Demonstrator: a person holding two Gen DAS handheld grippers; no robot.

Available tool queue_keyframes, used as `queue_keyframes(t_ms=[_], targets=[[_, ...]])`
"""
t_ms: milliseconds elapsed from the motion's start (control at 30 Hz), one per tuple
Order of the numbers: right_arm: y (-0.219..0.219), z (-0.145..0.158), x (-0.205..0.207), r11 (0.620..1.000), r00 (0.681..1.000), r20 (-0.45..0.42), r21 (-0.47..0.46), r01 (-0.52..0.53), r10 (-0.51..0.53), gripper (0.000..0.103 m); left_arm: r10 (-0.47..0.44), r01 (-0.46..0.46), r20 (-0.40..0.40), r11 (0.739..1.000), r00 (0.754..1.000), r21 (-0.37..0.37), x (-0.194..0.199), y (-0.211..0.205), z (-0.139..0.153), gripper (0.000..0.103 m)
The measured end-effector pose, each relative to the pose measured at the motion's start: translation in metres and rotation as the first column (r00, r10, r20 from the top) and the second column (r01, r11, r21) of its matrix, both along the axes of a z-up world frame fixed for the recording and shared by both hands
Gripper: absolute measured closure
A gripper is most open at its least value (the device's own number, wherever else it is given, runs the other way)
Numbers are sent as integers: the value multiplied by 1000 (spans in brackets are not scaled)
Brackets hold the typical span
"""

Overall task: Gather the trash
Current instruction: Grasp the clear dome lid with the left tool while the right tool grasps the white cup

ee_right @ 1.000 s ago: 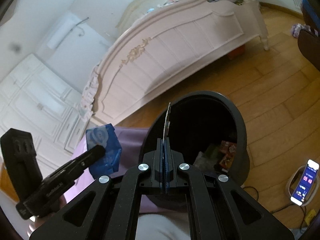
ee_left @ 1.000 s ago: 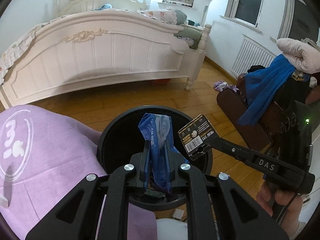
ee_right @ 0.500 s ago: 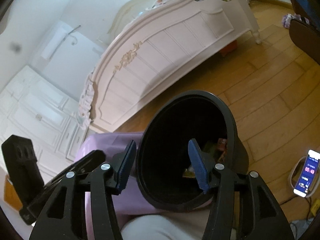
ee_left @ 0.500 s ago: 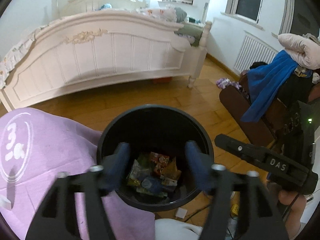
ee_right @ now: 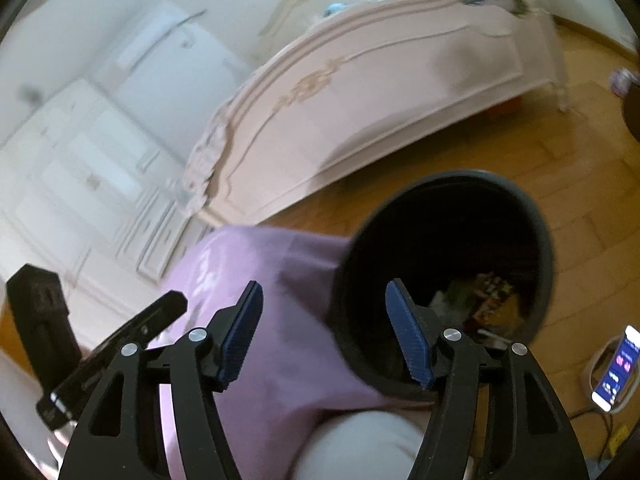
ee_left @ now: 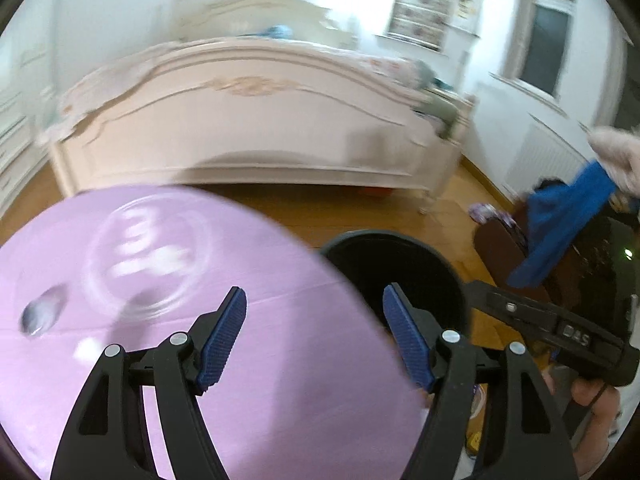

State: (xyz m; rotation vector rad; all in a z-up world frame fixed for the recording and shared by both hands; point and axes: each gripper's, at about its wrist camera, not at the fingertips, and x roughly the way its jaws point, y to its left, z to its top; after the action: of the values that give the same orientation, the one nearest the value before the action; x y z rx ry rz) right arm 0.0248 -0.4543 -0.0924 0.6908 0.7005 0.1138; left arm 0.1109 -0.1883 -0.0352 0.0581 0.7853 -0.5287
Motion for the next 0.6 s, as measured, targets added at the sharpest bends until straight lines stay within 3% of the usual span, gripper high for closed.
queue_keyframes(t_ms=[233,367,467,600], targets=[[82,18,31,982,985,-8,-74,-175,174,39,197,-197,-10,980,980,-6,17,100,0,32],[127,24,48,958,964,-22,-106,-265,264,39,332,-331,-29,943,943,47,32,152,-10,28],[159,26,60,937,946,-37,-129,-323,321,39,387,-382,-56,921,921,74,44,178,-17,28],[190,26,74,910,924,-60,-161,-383,378,39,400,-394,-75,916,914,83,56,194,-26,28]])
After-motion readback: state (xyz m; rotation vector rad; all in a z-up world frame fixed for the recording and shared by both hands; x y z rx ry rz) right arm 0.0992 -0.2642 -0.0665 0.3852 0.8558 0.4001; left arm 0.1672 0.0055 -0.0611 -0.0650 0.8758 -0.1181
